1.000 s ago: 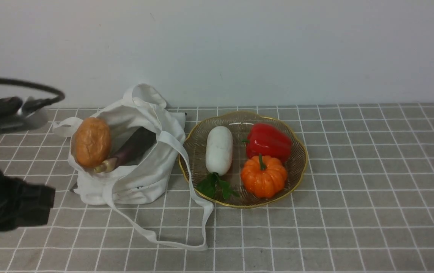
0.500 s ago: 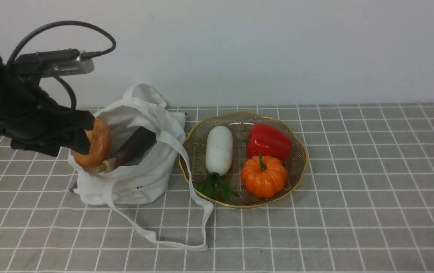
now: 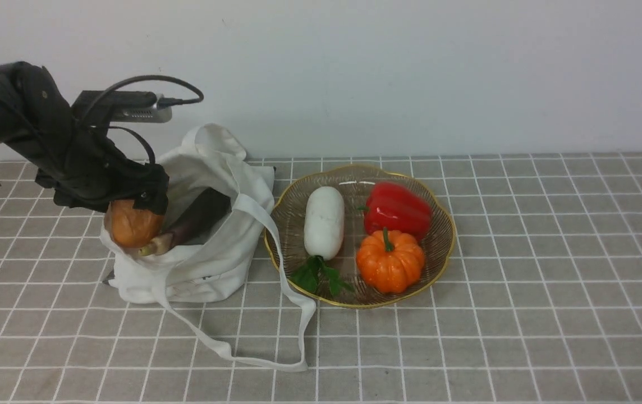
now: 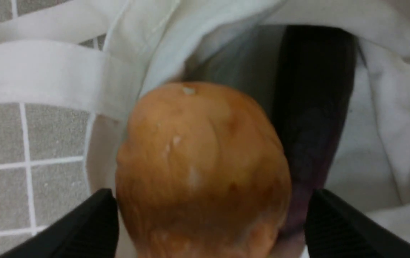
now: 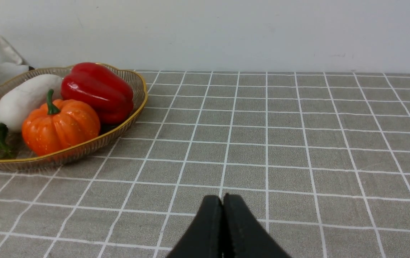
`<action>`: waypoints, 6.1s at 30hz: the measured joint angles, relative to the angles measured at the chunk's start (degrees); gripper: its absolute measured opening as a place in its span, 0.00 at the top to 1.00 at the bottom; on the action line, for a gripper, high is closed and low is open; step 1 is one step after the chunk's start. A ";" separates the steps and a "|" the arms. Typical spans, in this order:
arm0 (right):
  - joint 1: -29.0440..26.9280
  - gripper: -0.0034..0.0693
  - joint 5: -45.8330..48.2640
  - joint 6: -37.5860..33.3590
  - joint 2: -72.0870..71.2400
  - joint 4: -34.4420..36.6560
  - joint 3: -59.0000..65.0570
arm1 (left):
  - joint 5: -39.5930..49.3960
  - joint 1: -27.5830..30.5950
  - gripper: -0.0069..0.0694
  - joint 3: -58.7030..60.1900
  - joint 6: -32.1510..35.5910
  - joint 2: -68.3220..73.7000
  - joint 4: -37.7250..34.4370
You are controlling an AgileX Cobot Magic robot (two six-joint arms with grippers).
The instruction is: Take vegetables from bag on grey coffee tablecloth place on plate.
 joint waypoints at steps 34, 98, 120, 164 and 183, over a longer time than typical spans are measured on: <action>0.00 0.97 0.00 0.00 0.00 0.00 0.00 | 11.88 -13.68 0.23 -0.05 9.91 -9.55 -25.75; 0.00 0.97 0.00 0.00 0.00 0.00 0.00 | 22.95 -25.50 0.92 20.68 -8.65 -61.78 13.16; 0.00 0.97 0.00 0.00 0.00 0.00 0.00 | -15.70 -25.45 0.92 65.77 -13.46 -84.96 3.39; 0.00 0.97 0.00 0.05 0.00 0.00 0.00 | -16.42 -3.46 0.92 81.08 -13.56 -110.93 14.97; 0.00 0.97 0.00 0.05 0.00 0.00 0.00 | -16.36 -3.46 0.92 81.08 -13.56 -110.93 14.97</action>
